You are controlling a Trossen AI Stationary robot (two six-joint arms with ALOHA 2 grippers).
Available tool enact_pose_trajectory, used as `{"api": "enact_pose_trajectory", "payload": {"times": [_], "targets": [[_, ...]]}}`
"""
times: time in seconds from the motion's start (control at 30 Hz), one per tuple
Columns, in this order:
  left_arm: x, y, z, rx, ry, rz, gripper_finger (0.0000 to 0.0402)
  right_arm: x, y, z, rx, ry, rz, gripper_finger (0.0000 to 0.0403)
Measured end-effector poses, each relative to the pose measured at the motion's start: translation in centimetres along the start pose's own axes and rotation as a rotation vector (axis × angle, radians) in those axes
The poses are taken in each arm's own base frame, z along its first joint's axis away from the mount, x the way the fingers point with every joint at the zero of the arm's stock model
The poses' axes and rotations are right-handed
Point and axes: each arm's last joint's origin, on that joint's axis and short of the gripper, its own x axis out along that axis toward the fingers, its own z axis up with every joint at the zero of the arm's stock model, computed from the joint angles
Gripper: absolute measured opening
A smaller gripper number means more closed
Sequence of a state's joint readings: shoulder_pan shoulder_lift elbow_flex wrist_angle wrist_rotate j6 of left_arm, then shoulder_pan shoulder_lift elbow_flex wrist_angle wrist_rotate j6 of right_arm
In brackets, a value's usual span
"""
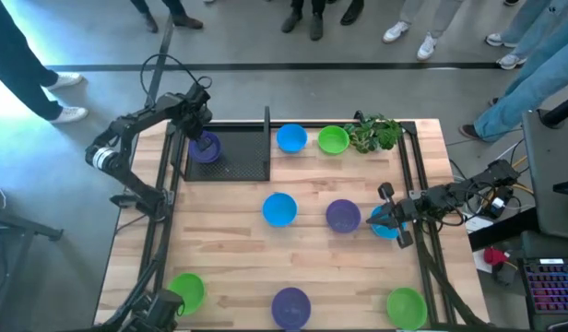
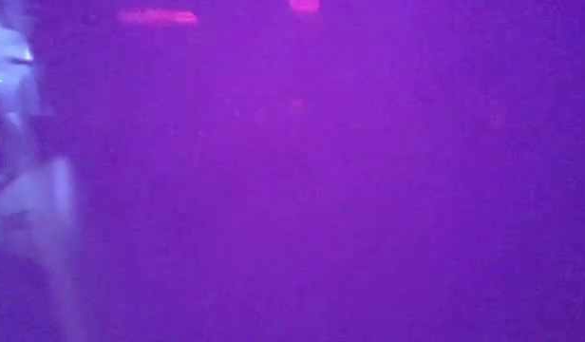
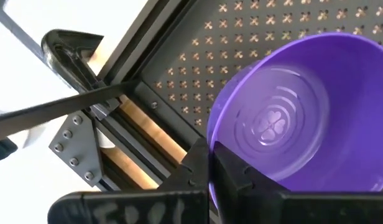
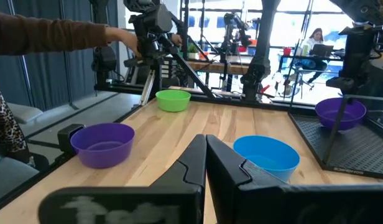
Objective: Pick & Place Mini bowls
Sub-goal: Put the top left purple bowl on the shelf
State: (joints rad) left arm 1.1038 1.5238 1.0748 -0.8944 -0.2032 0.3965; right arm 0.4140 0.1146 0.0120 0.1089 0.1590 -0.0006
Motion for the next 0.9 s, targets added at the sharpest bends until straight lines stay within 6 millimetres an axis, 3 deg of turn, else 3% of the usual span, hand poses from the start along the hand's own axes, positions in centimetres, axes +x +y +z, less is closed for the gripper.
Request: {"api": "enact_pose_trajectory", "payload": {"times": [0.5, 0.9], "targets": [[-0.3, -1.4, 0.0, 0.269, 0.035, -0.024, 0.0001, 0.0, 0.0, 0.0, -0.003, 0.000, 0.000, 0.0008], [-0.5, -1.9, 0.7, 0.305, -0.003, 0.015, 0.0000, 0.0, 0.0, 0.0, 0.000, 0.000, 0.000, 0.0008]]}}
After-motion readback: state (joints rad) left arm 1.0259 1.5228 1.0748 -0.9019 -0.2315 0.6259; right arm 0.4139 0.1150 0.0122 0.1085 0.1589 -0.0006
